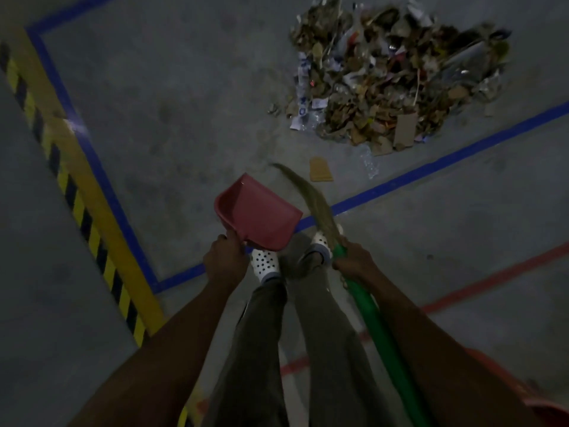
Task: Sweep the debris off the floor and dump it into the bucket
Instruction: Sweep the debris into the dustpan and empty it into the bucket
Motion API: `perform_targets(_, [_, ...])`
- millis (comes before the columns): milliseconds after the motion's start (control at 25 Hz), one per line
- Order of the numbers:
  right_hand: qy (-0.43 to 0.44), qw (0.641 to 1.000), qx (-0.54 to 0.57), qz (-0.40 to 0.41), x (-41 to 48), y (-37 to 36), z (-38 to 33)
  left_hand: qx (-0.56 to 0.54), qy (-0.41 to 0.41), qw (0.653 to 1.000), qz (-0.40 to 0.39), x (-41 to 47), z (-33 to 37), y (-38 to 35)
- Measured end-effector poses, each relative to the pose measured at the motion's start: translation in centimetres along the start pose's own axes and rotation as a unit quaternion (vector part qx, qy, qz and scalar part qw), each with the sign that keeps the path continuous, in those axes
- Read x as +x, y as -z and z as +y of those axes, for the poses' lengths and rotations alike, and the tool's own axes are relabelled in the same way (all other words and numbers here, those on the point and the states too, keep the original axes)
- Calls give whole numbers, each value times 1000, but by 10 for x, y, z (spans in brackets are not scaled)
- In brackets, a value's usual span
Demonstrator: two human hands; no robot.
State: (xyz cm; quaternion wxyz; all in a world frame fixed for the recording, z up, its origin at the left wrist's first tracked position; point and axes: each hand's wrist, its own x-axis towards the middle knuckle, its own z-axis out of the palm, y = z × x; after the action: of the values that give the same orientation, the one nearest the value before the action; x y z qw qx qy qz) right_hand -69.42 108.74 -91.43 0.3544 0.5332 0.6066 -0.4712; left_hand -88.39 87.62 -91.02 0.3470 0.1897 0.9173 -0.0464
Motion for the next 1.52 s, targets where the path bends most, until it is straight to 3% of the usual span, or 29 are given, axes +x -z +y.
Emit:
perform_targets(160, [-63,994,66,62,49,34,15,5,-22,1000,-14,39,30,-32])
perform_targets(280, [-38,984,152,87,18,45,8,6,-29,999,-18,43,50,-20])
perform_targets(480, [14,985,171,22,-56,14,-28,-6,-20,1000,-18,44,67,18])
perform_targets(680, [2,991,130,-34,25,13,-48,57,-11,998,3,78,53,12])
perform_targets(840, [-38,991,124,33,83,52,-50,100,-43,994,23,113,45,-1])
perform_targets(960, [20,970,235,62,37,44,-53,100,-46,994,19,116,50,8])
perform_targets(1040, [50,951,306,14,-15,25,-56,82,-40,996,20,109,53,19])
perform_targets(1160, [70,942,320,-79,-42,7,-88,63,-30,997,32,103,51,34])
perform_targets(1320, [77,956,272,-81,39,11,-157,74,-21,995,64,122,43,34])
perform_targets(1520, [43,933,352,-62,137,39,-181,76,-13,993,85,152,30,15])
